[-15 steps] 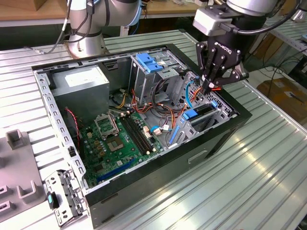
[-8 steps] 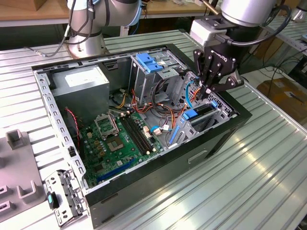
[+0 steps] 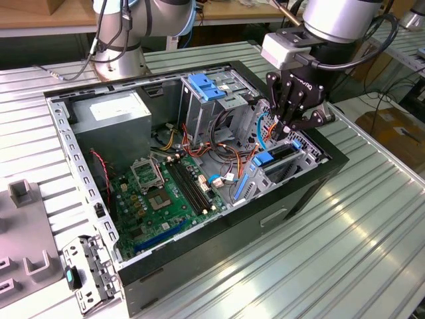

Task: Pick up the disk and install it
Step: 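Insert the first disk wire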

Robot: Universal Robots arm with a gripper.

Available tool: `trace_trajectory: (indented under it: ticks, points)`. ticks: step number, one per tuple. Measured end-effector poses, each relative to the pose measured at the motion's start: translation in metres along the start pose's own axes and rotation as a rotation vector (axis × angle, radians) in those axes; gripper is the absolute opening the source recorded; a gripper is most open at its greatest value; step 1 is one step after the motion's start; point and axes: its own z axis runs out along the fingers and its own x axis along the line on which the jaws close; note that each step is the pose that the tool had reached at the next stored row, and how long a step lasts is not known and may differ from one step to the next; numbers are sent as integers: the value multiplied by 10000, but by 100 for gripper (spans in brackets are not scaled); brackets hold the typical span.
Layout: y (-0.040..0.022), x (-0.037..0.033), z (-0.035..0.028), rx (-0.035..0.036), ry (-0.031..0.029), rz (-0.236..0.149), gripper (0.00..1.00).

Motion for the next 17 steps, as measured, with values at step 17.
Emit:
trace_trajectory:
  ticks: [17]
  points:
    - [-450, -25, 26, -164, 21, -142, 11]
